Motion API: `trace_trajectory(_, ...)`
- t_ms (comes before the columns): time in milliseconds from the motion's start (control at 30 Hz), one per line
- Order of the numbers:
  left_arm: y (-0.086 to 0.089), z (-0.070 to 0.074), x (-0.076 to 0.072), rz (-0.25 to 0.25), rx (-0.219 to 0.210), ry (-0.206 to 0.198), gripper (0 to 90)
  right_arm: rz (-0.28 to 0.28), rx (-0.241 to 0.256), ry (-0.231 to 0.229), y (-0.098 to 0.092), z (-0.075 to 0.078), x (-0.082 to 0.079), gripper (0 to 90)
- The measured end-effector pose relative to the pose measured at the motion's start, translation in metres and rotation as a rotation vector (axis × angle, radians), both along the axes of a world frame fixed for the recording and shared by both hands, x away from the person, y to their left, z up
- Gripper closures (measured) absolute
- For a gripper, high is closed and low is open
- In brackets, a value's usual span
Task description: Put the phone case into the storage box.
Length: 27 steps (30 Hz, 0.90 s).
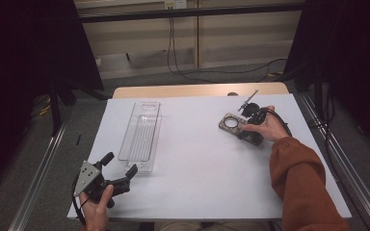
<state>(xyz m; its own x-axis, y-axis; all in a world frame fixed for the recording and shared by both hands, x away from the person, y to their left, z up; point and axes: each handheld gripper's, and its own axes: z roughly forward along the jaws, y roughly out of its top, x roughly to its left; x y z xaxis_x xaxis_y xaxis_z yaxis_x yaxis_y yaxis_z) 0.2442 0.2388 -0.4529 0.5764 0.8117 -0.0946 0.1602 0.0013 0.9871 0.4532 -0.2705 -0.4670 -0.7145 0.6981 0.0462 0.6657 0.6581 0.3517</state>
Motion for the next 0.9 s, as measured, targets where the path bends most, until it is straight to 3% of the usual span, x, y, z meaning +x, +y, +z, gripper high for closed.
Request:
trace_trajectory(467, 0.000, 0.000, 0.000, 0.001, -0.002, 0.000, 2.9, -0.015, 0.034, -0.028, -0.003, 0.010, -0.005, 12.4)
trace_trajectory(900, 0.000, 0.000, -0.001, 0.000, -0.006, -0.003, 2.9, -0.043, 0.105, -0.100, -0.012, 0.017, -0.014, 12.4)
